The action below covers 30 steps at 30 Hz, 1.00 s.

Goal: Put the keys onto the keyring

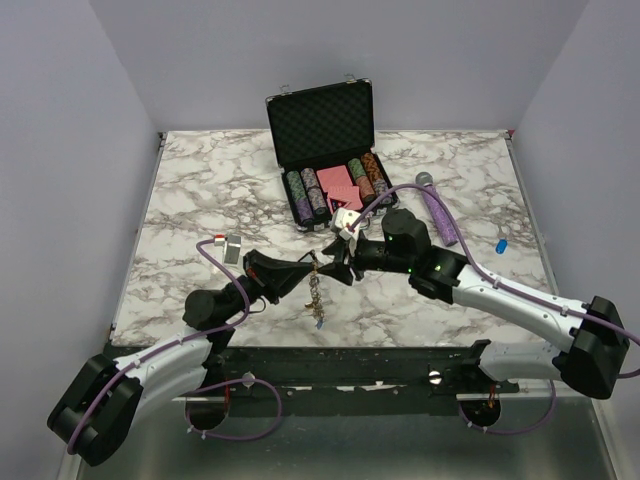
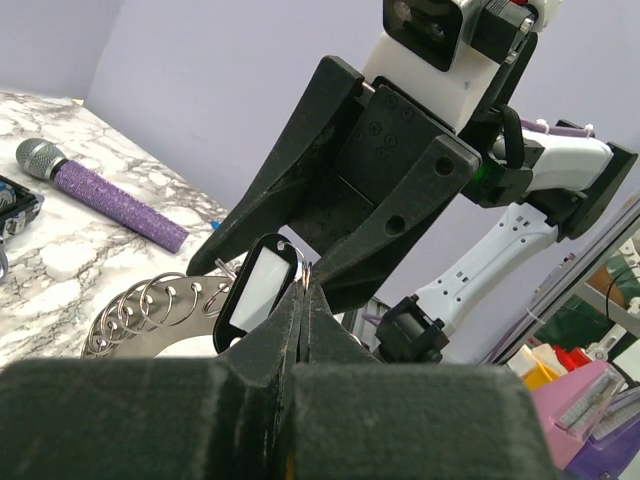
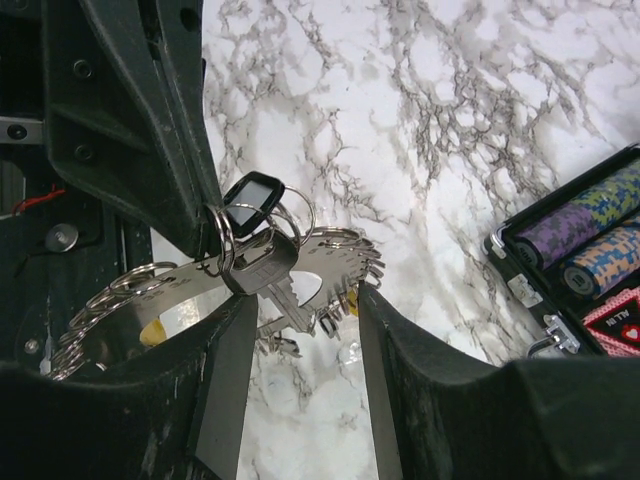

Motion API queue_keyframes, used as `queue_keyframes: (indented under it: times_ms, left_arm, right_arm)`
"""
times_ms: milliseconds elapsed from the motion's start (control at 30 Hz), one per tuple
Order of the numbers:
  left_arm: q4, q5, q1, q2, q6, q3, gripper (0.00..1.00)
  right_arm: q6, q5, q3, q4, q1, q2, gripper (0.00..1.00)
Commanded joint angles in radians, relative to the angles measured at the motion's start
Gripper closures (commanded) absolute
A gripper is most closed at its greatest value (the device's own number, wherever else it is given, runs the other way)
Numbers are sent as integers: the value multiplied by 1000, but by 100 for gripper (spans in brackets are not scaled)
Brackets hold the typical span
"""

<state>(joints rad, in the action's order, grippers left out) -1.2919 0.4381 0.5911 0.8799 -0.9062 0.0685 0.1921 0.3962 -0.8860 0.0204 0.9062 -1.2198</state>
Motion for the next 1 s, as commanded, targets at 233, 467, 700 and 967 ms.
queue_keyframes:
  times_ms: [233,467,700,967]
  left_arm:
    - [-300,-38,-2,-22,-20,-7,100]
    - [-300,-35,-1,-16,-23,-7,100]
    - [-300,-30,-2,-15,-26,-10,100]
    - [-300,-27,-2,-6,-28,-7,100]
  right_arm:
    - [23,-63,24,125,10,3,58]
    - [44,-94,10,131,10,20,62]
    - [70,-92,-2,141,10,20,71]
    - [79,-88,-25,145,10,13,75]
